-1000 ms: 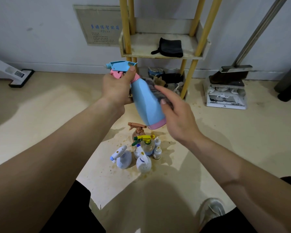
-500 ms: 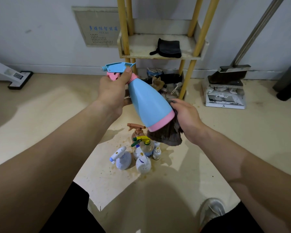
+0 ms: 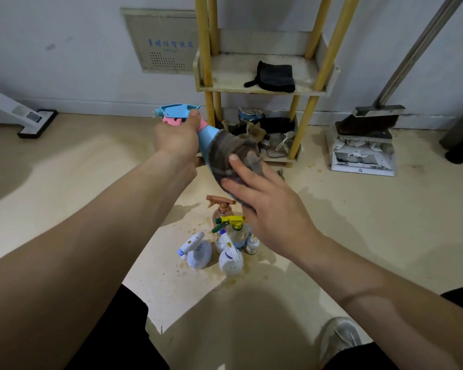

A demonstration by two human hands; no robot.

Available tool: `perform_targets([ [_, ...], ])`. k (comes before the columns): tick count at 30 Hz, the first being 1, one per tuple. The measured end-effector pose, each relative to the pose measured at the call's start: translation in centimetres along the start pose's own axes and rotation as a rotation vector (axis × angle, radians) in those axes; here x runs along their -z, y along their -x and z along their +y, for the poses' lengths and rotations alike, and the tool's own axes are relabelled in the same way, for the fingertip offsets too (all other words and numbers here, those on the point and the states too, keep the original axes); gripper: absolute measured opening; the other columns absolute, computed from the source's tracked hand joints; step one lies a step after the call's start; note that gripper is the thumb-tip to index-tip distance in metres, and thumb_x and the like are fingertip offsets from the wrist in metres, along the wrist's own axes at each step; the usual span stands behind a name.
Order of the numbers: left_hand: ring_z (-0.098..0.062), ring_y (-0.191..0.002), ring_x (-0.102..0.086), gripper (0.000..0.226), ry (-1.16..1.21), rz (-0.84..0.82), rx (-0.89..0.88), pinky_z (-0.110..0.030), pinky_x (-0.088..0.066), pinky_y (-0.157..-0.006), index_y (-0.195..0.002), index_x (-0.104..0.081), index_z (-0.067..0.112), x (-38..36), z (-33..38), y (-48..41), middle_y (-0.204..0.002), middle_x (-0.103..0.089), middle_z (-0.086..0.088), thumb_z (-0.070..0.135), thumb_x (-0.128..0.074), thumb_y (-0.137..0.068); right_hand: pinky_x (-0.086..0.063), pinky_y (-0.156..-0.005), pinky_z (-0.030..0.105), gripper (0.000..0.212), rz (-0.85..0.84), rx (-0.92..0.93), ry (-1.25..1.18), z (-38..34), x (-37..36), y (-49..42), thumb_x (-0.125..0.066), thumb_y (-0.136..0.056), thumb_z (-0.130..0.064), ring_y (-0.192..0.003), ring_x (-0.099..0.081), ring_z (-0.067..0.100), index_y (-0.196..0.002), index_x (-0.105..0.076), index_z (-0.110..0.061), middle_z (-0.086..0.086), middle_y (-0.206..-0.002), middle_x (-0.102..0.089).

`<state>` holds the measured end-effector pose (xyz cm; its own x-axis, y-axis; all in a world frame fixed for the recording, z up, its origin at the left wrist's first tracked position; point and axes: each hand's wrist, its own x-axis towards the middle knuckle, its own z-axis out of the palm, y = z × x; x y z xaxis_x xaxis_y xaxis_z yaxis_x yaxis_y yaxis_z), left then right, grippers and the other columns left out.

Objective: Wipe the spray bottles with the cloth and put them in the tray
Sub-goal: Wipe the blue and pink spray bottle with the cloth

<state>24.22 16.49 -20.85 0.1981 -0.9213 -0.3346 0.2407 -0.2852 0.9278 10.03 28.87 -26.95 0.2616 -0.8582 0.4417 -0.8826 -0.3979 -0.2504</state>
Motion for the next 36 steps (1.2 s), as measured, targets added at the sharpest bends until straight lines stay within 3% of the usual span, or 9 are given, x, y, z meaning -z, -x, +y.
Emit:
perform_targets([
  [3,-0.027,-0.1,-0.069,0.015,-0.014,-0.013,0.021,-0.05,-0.061,-0.075,-0.095,-0.052,0.025,0.4,0.3,-0.2,-0.106,-0.065,-0.001,0.025,-0.068,-0.096,-0.042,-0.111,0.055,0.052,-0.088,0.164,0.14,0.4,-0.7,0.6,-0.072,-0.078,-0.001,-0.143,-0.038,0.041,-0.127,-0.067,-0.018,0.005,-0.15,-0.052],
  [8,-0.021,-0.086,-0.068,0.018,-0.057,-0.056,0.019,-0.038,-0.056,-0.053,-0.09,-0.052,0.025,0.7,0.7,0.0,-0.097,-0.064,0.001,0.024,-0.068,-0.096,-0.027,-0.117,0.048,0.051,-0.135,0.273,0.271,1.0,0.3,0.7,-0.068,-0.078,-0.007,-0.146,-0.035,0.038,-0.127,-0.066,-0.022,0.001,-0.153,-0.048],
  [14,-0.024,-0.092,-0.07,0.015,-0.08,-0.147,-0.014,-0.037,-0.058,-0.056,-0.096,-0.056,0.021,0.1,0.8,0.8,-0.101,-0.067,-0.001,0.021,-0.071,-0.093,-0.044,-0.109,0.053,0.053,-0.005,0.104,0.207,1.4,1.1,-0.7,-0.07,-0.085,-0.006,-0.143,-0.038,0.04,-0.135,-0.062,-0.022,0.006,-0.157,-0.042],
  [17,-0.024,-0.093,-0.069,0.015,-0.086,-0.153,-0.012,-0.038,-0.059,-0.06,-0.102,-0.056,0.019,-0.2,0.4,1.2,-0.102,-0.067,-0.001,0.021,-0.07,-0.094,-0.035,-0.114,0.053,0.051,-0.036,0.175,0.289,1.2,1.1,-0.6,-0.064,-0.086,-0.004,-0.144,-0.036,0.041,-0.134,-0.062,-0.023,0.004,-0.158,-0.041],
  [20,-0.027,-0.098,-0.069,0.015,-0.051,-0.139,0.01,-0.043,-0.062,-0.065,-0.102,-0.055,0.02,0.3,0.9,0.7,-0.109,-0.067,-0.004,0.021,-0.069,-0.095,-0.028,-0.119,0.052,0.048,-0.131,0.256,0.332,1.2,1.3,0.0,-0.039,-0.089,-0.011,-0.148,-0.031,0.037,-0.127,-0.067,-0.02,0.002,-0.156,-0.044],
  [24,-0.029,-0.099,-0.071,0.021,-0.03,-0.13,0.004,-0.048,-0.063,-0.068,-0.109,-0.055,0.017,1.0,1.4,0.0,-0.115,-0.067,-0.008,0.018,-0.069,-0.094,-0.03,-0.117,0.05,0.046,-0.207,0.307,0.317,1.8,1.4,0.5,-0.056,-0.081,-0.009,-0.148,-0.034,0.029,-0.123,-0.071,-0.022,-0.001,-0.147,-0.054],
  [28,-0.026,-0.097,-0.073,0.03,-0.026,-0.167,-0.043,-0.045,-0.063,-0.069,-0.118,-0.057,0.011,0.9,1.3,0.0,-0.112,-0.069,-0.009,0.017,-0.071,-0.093,-0.041,-0.112,0.051,0.06,-0.112,0.159,0.234,2.2,2.1,0.0,-0.077,-0.071,0.003,-0.14,-0.046,0.029,-0.124,-0.07,-0.023,-0.004,-0.138,-0.063],
  [32,-0.021,-0.09,-0.074,0.011,-0.13,-0.265,-0.099,-0.036,-0.062,-0.065,-0.103,-0.063,0.014,1.0,0.4,0.8,-0.102,-0.073,-0.006,0.014,-0.069,-0.094,-0.052,-0.101,0.054,0.053,0.006,-0.073,0.09,2.8,2.3,-0.9,-0.072,-0.082,0.006,-0.131,-0.054,0.036,-0.13,-0.067,-0.017,0.003,-0.14,-0.061],
  [36,-0.023,-0.095,-0.074,0.014,-0.219,-0.367,-0.17,-0.038,-0.063,-0.073,-0.107,-0.067,0.011,1.0,-0.7,1.9,-0.106,-0.074,-0.011,0.012,-0.07,-0.093,-0.046,-0.098,0.026,0.041,0.043,-0.353,-0.315,2.4,2.9,-2.0,-0.053,-0.099,-0.004,-0.121,-0.058,0.016,-0.133,-0.064,-0.021,-0.003,-0.135,-0.064],
])
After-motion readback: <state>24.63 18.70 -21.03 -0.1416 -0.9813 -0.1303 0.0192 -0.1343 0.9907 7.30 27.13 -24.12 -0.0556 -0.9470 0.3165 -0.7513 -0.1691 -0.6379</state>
